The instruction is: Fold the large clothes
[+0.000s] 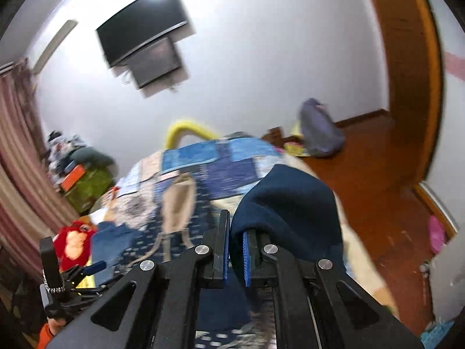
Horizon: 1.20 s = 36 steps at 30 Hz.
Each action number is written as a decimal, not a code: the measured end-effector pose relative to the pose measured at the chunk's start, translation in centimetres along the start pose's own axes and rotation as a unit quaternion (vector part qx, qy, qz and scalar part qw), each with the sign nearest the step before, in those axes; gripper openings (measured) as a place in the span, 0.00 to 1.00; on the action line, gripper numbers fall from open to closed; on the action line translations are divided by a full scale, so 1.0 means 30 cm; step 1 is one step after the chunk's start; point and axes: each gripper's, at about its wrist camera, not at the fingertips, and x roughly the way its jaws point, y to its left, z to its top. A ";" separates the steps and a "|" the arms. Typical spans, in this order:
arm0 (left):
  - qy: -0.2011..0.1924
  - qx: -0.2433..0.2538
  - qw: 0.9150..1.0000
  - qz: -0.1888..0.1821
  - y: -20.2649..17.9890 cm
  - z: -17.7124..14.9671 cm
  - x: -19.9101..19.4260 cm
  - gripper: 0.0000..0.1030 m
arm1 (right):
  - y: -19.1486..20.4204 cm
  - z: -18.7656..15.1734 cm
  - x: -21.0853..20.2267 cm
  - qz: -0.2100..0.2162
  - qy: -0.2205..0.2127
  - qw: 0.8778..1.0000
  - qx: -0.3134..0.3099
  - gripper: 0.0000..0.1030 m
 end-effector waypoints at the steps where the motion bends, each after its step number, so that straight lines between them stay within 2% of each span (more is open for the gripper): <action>1: -0.003 0.000 1.000 0.002 0.012 -0.006 -0.015 0.79 | 0.034 -0.010 0.025 0.005 0.006 1.000 -0.002 0.05; 4: -0.009 -0.001 1.000 0.006 0.051 -0.030 -0.059 0.79 | 0.142 -0.061 0.144 0.026 0.046 0.999 -0.003 0.05; 7: -0.007 -0.008 1.000 0.006 0.096 -0.061 -0.088 0.79 | 0.233 -0.157 0.294 0.036 0.107 0.994 -0.001 0.05; 9: -0.004 -0.012 1.000 0.012 0.127 -0.084 -0.097 0.79 | 0.248 -0.230 0.378 0.036 0.145 0.989 0.003 0.05; 13: 0.008 -0.026 0.999 0.019 0.181 -0.128 -0.097 0.79 | 0.290 -0.389 0.529 0.016 0.220 0.975 0.012 0.05; 18: 0.031 -0.043 0.998 0.020 0.225 -0.179 -0.071 0.79 | 0.291 -0.504 0.566 -0.022 0.268 0.963 0.005 0.05; 27: 0.061 -0.034 0.997 0.012 0.176 -0.223 -0.025 0.79 | 0.249 -0.558 0.437 0.013 0.300 0.954 -0.003 0.05; 30: 0.061 -0.015 0.998 0.002 0.117 -0.201 -0.026 0.79 | 0.232 -0.574 0.388 0.045 0.324 0.945 0.003 0.05; 32: 0.056 0.002 0.998 0.000 0.068 -0.178 -0.025 0.79 | 0.227 -0.563 0.334 0.047 0.305 0.951 -0.017 0.05; 36: 0.045 0.037 0.998 -0.014 -0.053 -0.106 -0.020 0.79 | 0.186 -0.496 0.210 0.004 0.236 0.969 -0.078 0.05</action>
